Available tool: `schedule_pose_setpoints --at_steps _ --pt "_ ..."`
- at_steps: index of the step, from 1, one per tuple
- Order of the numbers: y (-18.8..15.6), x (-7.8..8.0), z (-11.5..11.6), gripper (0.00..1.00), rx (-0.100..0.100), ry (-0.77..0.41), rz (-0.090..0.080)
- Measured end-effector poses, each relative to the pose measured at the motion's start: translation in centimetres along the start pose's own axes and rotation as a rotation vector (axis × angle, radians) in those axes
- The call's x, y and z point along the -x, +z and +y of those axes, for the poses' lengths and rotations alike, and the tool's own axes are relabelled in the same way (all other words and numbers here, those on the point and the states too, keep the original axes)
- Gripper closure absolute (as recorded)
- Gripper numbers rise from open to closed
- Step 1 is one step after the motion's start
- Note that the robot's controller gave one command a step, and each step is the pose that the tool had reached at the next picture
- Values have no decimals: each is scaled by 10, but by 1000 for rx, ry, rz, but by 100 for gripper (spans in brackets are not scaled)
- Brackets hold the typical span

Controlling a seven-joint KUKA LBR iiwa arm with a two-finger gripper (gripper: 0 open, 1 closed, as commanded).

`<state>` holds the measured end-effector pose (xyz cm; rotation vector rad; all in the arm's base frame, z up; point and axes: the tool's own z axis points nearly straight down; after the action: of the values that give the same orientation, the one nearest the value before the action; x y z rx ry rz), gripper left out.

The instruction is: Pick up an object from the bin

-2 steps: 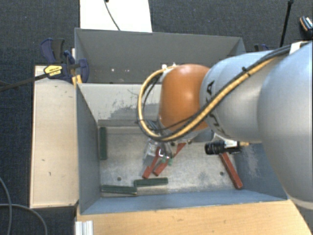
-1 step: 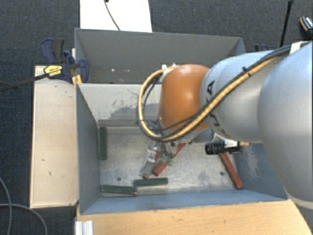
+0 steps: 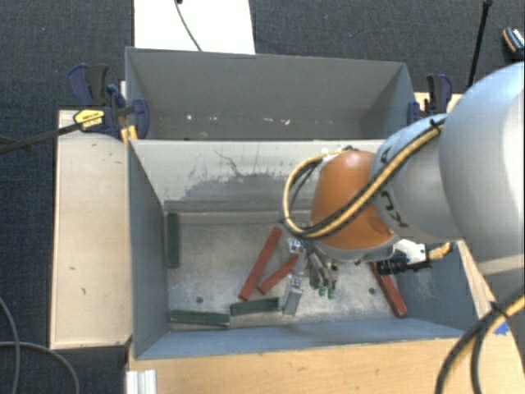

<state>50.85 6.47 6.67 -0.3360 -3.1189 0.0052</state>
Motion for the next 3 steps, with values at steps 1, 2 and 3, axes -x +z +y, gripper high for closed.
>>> schedule_pose_setpoints --at_steps 1,2,3 --pt "-4 -5 86 0 10 71 -8" --pt "-4 -4 81 100 5 77 -6" --pt "-4 -4 81 0 5 76 -6"
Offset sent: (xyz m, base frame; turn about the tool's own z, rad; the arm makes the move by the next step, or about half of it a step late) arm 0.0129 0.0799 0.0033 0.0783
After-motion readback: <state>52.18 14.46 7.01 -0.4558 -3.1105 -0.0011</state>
